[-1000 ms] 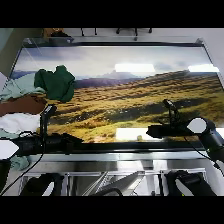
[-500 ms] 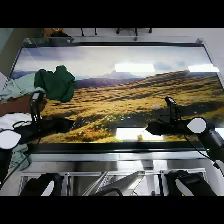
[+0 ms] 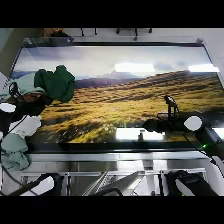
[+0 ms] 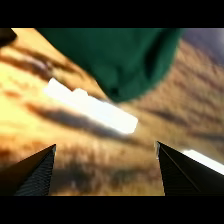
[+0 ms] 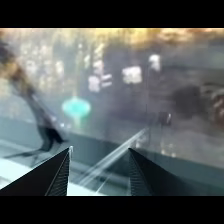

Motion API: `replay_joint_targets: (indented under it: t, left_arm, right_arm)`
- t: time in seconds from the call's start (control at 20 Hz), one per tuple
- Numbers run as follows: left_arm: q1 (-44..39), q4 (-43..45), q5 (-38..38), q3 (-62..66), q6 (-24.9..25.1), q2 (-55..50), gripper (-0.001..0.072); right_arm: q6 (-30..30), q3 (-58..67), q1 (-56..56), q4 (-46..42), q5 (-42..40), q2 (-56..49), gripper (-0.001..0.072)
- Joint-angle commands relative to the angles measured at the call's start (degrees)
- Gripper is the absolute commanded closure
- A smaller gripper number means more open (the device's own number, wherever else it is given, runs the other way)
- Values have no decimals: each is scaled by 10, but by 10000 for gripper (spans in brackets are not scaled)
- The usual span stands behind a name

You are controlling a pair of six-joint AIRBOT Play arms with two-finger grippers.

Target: Fold the shirts.

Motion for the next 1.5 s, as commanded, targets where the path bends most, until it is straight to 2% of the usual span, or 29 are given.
replay_joint_targets:
  t: [0.0, 0.15, 0.2, 0.3, 0.35, 0.5, 0.55, 0.6, 0.7, 0.8, 0.9, 0.95, 1.05, 1.15, 1.25, 1.3, 1.35, 1.45]
  left_arm:
    - [7, -64, 47, 93, 8, -160, 11]
    - [-4, -73, 53, 175, 7, -250, 12]
    - [-8, -73, 50, 205, 5, -271, 77]
    - [-15, -73, 19, 262, 5, -293, 564]
    - [-16, -71, -1, 284, 6, -295, 695]
    - [-29, -71, -103, 350, 23, -283, 696]
    - [-37, -73, -141, 367, 30, -273, 696]
    - [-51, -76, -183, 384, 38, -258, 696]
    - [-83, -132, -259, 398, 77, -205, 696]
    - [-123, -205, -334, 404, 92, -139, 696]
    - [-180, -215, -386, 399, 91, -73, 696]
    - [-212, -215, -392, 386, 89, -43, 696]
    - [-278, -191, -356, 341, 77, 11, 696]
    - [-341, -136, -279, 285, 46, 44, 696]
    - [-395, -111, -212, 225, 39, 54, 696]
    - [-413, -111, -191, 200, 39, 50, 696]
    - [-426, -112, -177, 180, 39, 43, 696]
    - [-438, -111, -174, 152, 39, 17, 689]
  right_arm:
    - [0, 0, 0, -1, -40, -11, 302]
    - [0, 0, 0, 0, -41, -12, 303]
    - [0, 0, 0, 0, -41, -12, 305]
    - [0, 0, 0, 1, -41, -12, 375]
    - [0, 0, 0, 1, -41, -12, 376]
    - [0, 0, 0, 1, -42, -12, 392]
    - [0, 0, -1, 1, -42, -12, 522]
    - [0, 1, -5, 1, -43, -12, 608]
    - [0, 13, -28, 1, -43, -12, 602]
    - [0, 37, -64, 1, -33, -12, 603]
    - [-13, 67, -105, 1, -12, -12, 603]
    - [-16, 81, -124, 1, 1, -11, 603]
    - [-20, 100, -150, 1, 25, -11, 602]
    - [-26, 103, -161, 0, 47, -11, 600]
    - [-26, 103, -161, -1, 79, -12, 598]
    - [-33, 103, -161, -1, 89, -13, 568]
    - [-39, 103, -161, -1, 96, -14, 436]
    - [-39, 103, -161, -1, 108, -14, 325]
